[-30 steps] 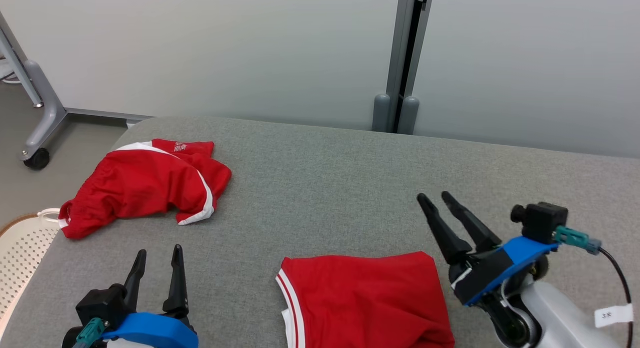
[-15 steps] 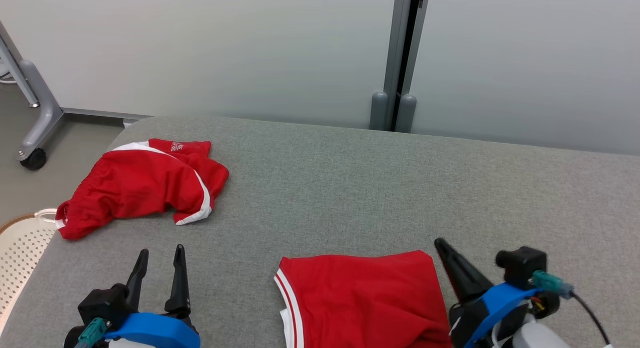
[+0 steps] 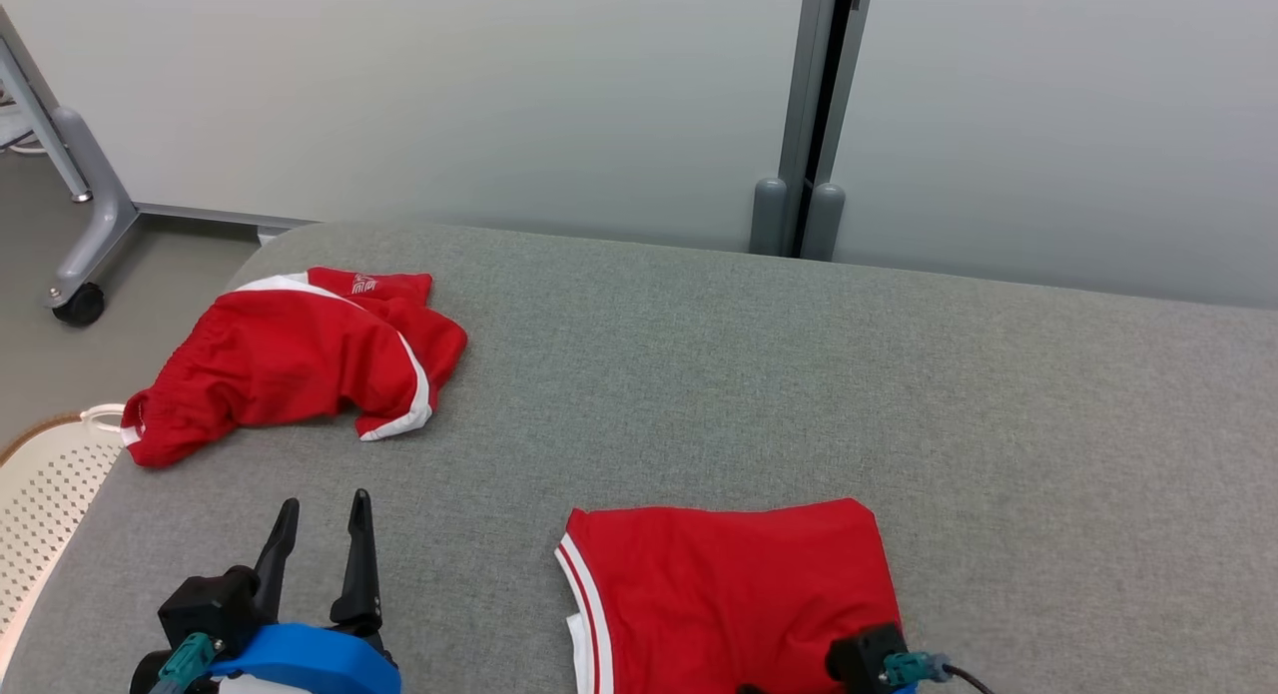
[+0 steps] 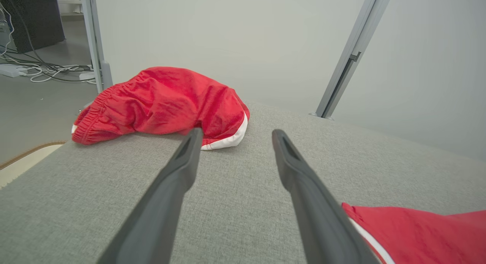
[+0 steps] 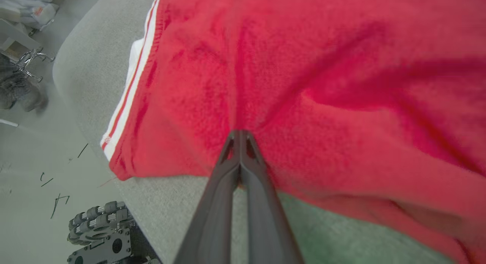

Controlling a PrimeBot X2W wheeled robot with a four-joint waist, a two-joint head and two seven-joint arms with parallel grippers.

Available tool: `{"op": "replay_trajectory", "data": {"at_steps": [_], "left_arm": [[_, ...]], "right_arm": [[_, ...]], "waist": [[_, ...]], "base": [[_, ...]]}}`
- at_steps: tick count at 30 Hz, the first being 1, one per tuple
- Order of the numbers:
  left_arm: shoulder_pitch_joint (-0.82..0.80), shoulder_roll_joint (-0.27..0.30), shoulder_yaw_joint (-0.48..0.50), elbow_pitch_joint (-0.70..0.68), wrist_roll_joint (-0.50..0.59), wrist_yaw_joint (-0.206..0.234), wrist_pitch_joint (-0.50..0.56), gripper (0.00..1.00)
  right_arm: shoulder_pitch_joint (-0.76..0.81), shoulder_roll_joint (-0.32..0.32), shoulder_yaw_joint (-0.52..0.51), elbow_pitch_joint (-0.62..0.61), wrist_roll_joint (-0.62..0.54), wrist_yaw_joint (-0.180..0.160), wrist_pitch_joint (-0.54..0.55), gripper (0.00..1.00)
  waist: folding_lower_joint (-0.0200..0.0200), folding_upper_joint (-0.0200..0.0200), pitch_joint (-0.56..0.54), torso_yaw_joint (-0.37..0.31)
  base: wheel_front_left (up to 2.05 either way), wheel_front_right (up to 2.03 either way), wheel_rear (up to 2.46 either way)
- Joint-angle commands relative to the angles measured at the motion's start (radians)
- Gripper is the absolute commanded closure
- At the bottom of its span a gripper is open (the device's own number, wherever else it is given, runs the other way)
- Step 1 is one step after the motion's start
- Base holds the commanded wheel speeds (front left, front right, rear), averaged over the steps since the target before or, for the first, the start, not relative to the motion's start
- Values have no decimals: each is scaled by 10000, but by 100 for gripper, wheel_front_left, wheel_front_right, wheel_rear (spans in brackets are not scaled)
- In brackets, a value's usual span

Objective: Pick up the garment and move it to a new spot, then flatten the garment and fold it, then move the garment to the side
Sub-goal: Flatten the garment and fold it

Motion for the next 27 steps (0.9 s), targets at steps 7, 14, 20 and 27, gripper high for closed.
{"op": "replay_trajectory", "data": {"at_steps": [7, 14, 20, 27], "left_arm": [[-87, 69, 51, 19, 10, -17, -45, 0], [26, 78, 133, -123, 75, -17, -43, 0], [71, 33, 197, -347, 128, -17, -43, 0], [100, 27, 220, -934, 239, -17, -43, 0]], "right_arm": [[-523, 6, 784, 71, 936, 1, -747, 100], [-1113, -921, 861, -1238, 1586, 1, -2283, 100], [-1412, -1818, -462, -2401, 1027, 1, -2549, 0], [-944, -1960, -2621, -3162, -334, 1, -2541, 0]], "waist": [[0, 0, -22, -93], [0, 0, -48, -391], [0, 0, -46, -806], [0, 0, -21, -1290]], "base": [[0, 0, 0], [0, 0, 0], [0, 0, 0], [0, 0, 0]]}}
